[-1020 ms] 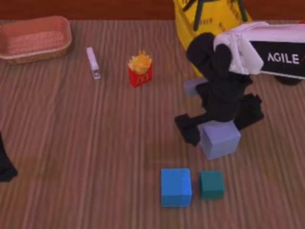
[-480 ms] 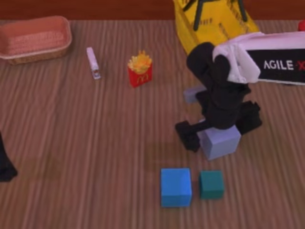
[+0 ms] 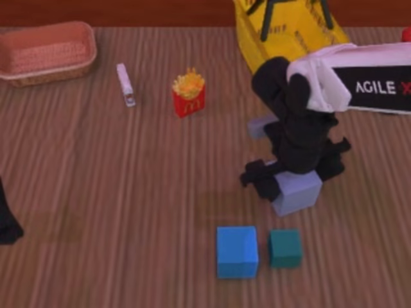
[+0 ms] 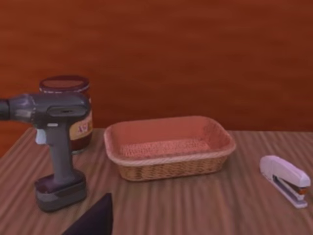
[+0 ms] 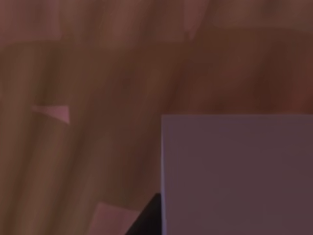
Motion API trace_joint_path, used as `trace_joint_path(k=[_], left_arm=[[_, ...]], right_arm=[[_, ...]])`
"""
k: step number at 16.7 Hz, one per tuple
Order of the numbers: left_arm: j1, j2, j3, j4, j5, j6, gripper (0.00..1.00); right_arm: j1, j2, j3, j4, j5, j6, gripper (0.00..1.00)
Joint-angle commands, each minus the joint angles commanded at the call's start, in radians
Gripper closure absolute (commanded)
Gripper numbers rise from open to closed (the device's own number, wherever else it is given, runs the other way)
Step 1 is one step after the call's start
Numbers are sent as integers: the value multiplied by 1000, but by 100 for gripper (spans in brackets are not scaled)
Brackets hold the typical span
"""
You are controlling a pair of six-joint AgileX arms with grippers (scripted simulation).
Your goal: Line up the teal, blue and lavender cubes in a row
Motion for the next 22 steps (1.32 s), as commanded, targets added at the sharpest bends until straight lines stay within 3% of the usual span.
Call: trace_joint_path(k=[3, 4, 13, 22], left_arm=[[0, 0, 0, 0, 0, 0, 0], [0, 0, 0, 0, 0, 0, 0], [0, 0, 0, 0, 0, 0, 0], [0, 0, 0, 0, 0, 0, 0]], right_arm=[[0, 0, 0, 0, 0, 0, 98], [0, 0, 0, 0, 0, 0, 100], [0, -12, 5, -7, 2, 0, 100], [9, -100, 153, -243, 1, -3, 100]])
